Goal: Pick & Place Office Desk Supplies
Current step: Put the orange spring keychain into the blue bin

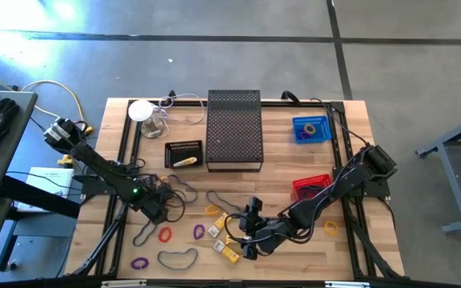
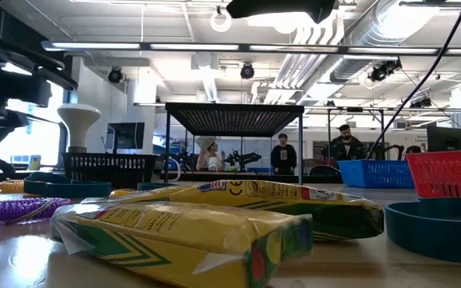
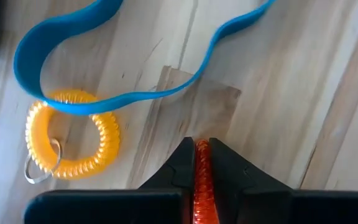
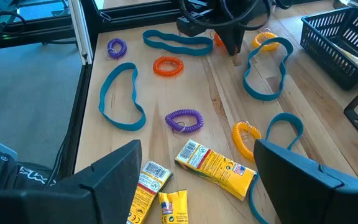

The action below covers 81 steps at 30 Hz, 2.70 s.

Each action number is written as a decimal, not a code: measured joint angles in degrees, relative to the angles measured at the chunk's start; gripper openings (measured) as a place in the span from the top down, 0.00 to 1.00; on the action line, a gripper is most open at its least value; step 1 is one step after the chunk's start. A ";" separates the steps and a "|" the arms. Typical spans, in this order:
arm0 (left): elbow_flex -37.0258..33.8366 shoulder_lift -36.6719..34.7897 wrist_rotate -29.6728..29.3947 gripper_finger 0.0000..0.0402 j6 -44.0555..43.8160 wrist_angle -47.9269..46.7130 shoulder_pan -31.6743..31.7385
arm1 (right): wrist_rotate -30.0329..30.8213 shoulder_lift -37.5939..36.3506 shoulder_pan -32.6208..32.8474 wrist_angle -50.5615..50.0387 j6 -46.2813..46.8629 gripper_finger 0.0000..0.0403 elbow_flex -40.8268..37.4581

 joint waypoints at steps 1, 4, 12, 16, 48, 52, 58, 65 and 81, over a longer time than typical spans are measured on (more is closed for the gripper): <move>0.82 0.01 -0.61 0.95 1.58 0.09 -0.02 | 0.00 0.02 0.00 0.01 0.01 0.26 0.00; 4.15 0.46 -3.18 0.95 6.26 -0.75 -0.02 | -0.02 0.02 0.00 0.03 0.01 0.26 0.00; 15.25 -0.48 -19.40 0.95 21.28 4.83 -3.48 | -0.29 3.01 0.01 3.28 5.60 0.26 -0.04; 16.23 -0.98 -24.35 0.95 29.75 18.55 -6.01 | -0.30 5.11 -0.64 3.16 5.59 0.26 -0.02; 16.25 -1.03 -31.17 0.95 49.95 62.85 -6.24 | -12.49 6.60 -9.95 34.91 -19.07 0.26 0.00; 16.25 -1.03 -29.57 0.95 49.79 64.29 -4.71 | -11.26 6.60 -9.86 36.61 -22.81 0.29 0.00; 16.25 -1.03 -28.17 0.95 48.58 64.71 -2.74 | -10.31 6.60 -10.09 38.76 -24.45 0.41 0.00; 16.25 -1.03 -28.39 0.95 44.30 64.88 -3.90 | -11.54 6.60 -10.99 37.97 -26.22 0.63 0.00; 16.28 -0.47 -32.04 0.87 49.82 64.79 -7.32 | -7.22 6.60 -9.35 37.44 -29.99 0.97 0.00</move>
